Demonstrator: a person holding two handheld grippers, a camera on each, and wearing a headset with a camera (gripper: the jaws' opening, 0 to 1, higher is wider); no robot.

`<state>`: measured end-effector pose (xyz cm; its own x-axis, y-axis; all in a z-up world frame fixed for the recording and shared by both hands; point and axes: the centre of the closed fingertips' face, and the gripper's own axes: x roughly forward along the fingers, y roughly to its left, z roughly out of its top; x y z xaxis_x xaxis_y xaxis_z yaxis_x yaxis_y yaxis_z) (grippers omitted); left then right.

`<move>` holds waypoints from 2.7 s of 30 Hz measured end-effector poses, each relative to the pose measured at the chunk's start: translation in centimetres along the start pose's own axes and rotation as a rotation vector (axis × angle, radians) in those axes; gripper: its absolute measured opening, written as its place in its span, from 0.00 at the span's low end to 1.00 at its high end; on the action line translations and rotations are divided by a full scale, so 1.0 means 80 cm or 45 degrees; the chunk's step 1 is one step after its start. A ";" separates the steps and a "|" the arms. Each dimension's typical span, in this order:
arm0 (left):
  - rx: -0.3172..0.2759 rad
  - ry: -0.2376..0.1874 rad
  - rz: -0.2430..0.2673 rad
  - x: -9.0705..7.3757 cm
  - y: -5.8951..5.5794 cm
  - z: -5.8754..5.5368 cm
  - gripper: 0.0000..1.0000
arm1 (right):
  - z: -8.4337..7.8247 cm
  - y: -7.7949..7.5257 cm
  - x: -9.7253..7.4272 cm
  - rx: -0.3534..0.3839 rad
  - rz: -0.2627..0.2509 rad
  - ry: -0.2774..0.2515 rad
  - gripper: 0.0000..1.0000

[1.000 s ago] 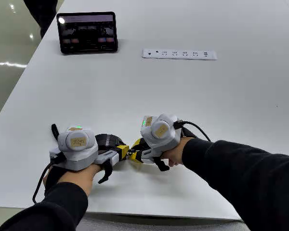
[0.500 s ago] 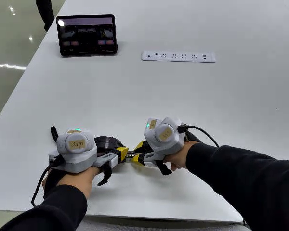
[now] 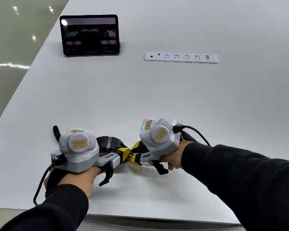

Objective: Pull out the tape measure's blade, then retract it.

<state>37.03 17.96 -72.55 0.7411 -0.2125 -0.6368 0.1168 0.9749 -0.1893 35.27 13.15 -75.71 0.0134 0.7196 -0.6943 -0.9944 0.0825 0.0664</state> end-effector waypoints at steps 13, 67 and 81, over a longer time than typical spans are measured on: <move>-0.004 0.008 -0.024 -0.001 -0.002 -0.001 0.61 | 0.000 0.003 -0.001 -0.012 -0.033 0.040 0.12; 0.325 -0.011 -0.349 -0.111 0.092 0.012 1.00 | -0.221 0.012 -0.342 0.473 -0.647 -0.136 1.00; 0.305 -0.006 -0.338 -0.118 0.093 0.012 1.00 | -0.209 0.018 -0.346 0.473 -0.649 -0.149 1.00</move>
<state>31.51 27.29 -67.24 0.6668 -0.4610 -0.5855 0.4573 0.8735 -0.1668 31.74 -18.17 -68.37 0.5072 0.5958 -0.6227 -0.7577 0.6525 0.0071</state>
